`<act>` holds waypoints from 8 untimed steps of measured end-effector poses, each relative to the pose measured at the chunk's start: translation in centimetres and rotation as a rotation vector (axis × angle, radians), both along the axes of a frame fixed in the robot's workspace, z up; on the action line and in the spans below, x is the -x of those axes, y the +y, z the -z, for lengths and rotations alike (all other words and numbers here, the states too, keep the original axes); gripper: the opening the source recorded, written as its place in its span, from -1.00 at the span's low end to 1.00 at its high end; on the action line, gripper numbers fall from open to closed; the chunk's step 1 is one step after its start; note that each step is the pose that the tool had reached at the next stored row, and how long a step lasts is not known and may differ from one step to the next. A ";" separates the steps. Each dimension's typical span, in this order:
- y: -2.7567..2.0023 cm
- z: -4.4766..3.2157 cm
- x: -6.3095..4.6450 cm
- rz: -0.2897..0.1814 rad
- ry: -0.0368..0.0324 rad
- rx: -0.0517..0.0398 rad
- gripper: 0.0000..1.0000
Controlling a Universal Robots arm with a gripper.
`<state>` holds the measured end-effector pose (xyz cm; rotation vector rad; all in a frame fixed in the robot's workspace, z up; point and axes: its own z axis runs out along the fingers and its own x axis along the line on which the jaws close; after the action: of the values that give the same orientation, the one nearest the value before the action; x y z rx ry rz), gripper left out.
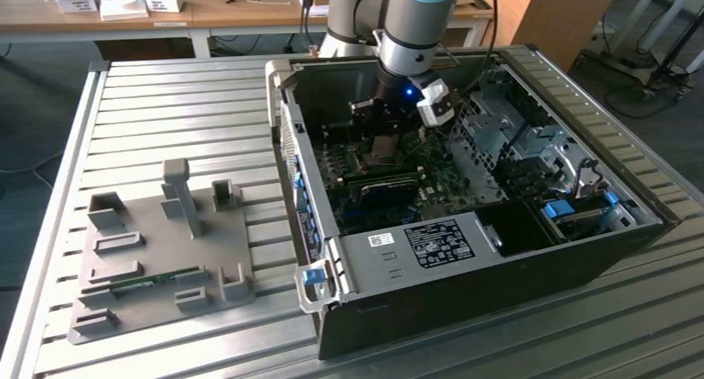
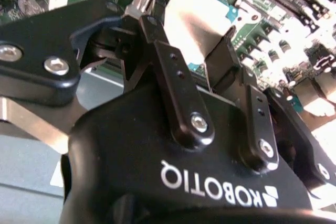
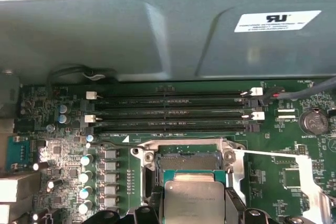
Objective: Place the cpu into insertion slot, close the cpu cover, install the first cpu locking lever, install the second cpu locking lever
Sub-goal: 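Place the cpu into insertion slot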
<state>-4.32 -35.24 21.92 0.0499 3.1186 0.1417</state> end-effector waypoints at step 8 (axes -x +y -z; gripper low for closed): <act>0.14 0.76 0.1 0.000 0.0001 0.0003 0.08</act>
<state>-4.45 -35.11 21.16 0.0493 3.1187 0.1412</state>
